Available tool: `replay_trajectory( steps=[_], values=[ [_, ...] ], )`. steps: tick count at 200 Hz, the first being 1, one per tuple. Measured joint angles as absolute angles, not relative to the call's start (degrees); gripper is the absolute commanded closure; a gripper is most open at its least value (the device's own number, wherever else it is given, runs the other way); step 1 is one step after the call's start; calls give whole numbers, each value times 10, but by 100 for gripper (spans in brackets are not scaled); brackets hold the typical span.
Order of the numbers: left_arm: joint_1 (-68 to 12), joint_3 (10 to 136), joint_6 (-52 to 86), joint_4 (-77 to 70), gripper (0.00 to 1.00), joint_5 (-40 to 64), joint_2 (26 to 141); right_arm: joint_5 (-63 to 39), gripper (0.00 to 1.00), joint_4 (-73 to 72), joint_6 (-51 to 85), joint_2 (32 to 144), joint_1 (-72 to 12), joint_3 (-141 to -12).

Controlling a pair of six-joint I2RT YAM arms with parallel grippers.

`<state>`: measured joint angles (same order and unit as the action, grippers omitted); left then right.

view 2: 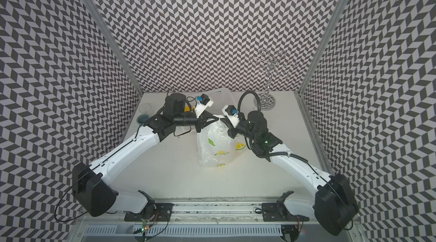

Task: Place the peach into a plastic bag & tie a knot
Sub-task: Cross the plastic bag at the center of the board.

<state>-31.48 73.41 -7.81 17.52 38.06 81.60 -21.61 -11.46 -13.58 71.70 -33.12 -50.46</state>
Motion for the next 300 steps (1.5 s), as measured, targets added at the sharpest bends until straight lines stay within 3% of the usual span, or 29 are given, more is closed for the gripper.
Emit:
replay_trajectory(
  steps=[93, 127, 183, 221, 300],
  values=[
    [-305, 689, -78, 140, 100, 383, 777, -278, 46, 17, -140, 718, -323, -585],
    [-306, 687, -78, 132, 100, 388, 775, -272, 41, 50, -146, 735, -325, -600],
    [-308, 687, -78, 131, 100, 389, 775, -245, 42, 86, -166, 745, -336, -614],
    [-313, 687, -76, 131, 100, 389, 775, -227, 49, 97, -176, 757, -345, -629],
    [-319, 687, -76, 130, 100, 385, 775, -187, 77, 102, -190, 772, -355, -647]
  ],
)
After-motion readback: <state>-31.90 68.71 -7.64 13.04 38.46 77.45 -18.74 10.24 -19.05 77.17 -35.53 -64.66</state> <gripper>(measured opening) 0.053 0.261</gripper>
